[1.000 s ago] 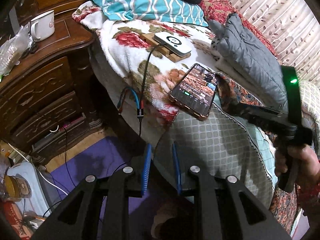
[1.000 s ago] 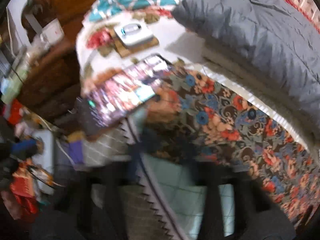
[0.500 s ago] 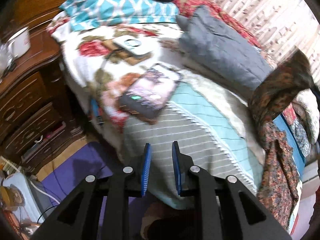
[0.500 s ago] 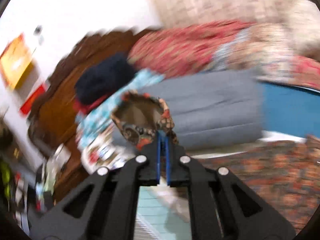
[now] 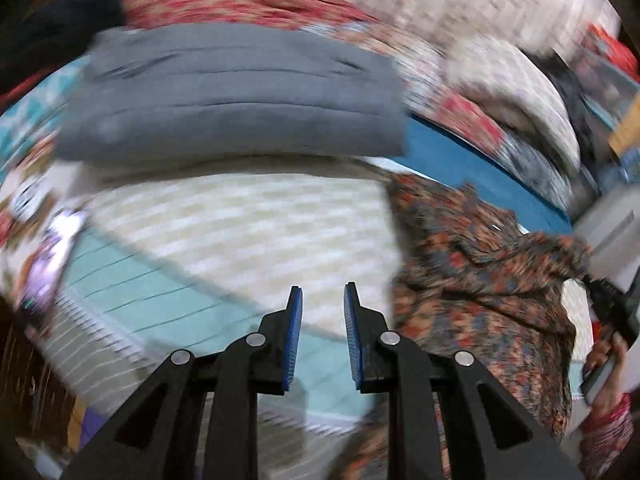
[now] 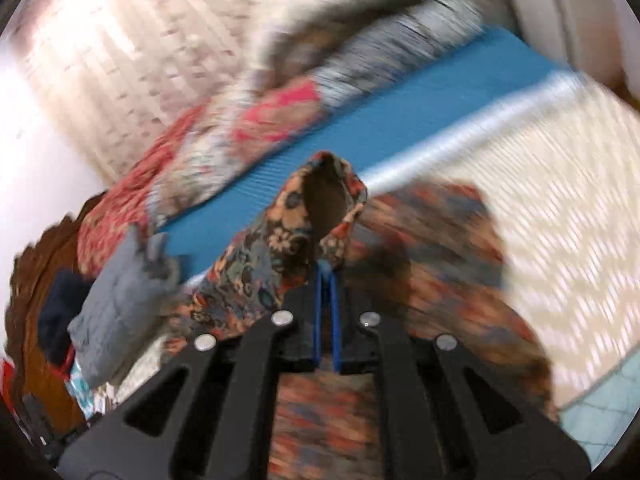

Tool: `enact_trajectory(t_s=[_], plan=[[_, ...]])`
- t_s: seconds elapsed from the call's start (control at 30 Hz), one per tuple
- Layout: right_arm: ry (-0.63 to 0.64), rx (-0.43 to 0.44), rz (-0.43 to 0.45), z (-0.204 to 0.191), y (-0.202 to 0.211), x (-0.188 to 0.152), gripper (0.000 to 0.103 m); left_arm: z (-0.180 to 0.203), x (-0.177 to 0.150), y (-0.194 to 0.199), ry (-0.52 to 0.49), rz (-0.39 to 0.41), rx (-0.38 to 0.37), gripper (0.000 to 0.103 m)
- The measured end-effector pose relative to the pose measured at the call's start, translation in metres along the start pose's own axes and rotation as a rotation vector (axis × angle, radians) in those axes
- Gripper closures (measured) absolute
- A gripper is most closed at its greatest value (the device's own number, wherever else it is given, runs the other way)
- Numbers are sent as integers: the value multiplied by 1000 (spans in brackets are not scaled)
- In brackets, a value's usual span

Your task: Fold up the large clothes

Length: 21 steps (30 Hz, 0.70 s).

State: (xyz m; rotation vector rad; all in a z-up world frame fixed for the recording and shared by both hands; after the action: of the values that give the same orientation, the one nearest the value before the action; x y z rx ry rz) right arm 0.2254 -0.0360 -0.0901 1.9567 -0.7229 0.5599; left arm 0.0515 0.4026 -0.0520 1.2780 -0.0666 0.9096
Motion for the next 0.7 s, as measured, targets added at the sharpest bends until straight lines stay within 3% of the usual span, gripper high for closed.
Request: enact_trajectory(t_s=[0.13,0.2,0.27,0.33,0.47,0.6,0.7], plan=[[-76,20,-68,34,-11,-40,98,73,9,-41,-113,-44,-30,103],[-143,47,-66,47,-7,-47,90,99,11,-61,-157,-59,-18,103],[-219,74,-25,61,2,-51,71,118,9,-82,-189,-80,3,103],[-250,120,-14,66,8,-49,68,131,7,-103,-207,-113,14,103],[-156,89,17,59,20,-28,53,134,11,-135,-222,-153,51,103],[-115,97,77,46,27,-2,50,124,31,-148,-150,-158,51,103],[-48,93,58,28,16,9,47,115,48,-156,-110,-151,67,103]])
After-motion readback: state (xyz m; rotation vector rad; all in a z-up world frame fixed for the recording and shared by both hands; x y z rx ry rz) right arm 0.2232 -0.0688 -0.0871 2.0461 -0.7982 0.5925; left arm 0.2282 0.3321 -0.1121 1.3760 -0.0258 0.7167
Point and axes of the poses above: each gripper's, at about its wrist camera, not at the fingertips, and y roughly against the way its jaws point, z to its right, x to its top, the point moved 10 cm from there along -y, roughly the way its jaws point, and after that the axes turned 8 degrees about y, right-handed, at the moved point
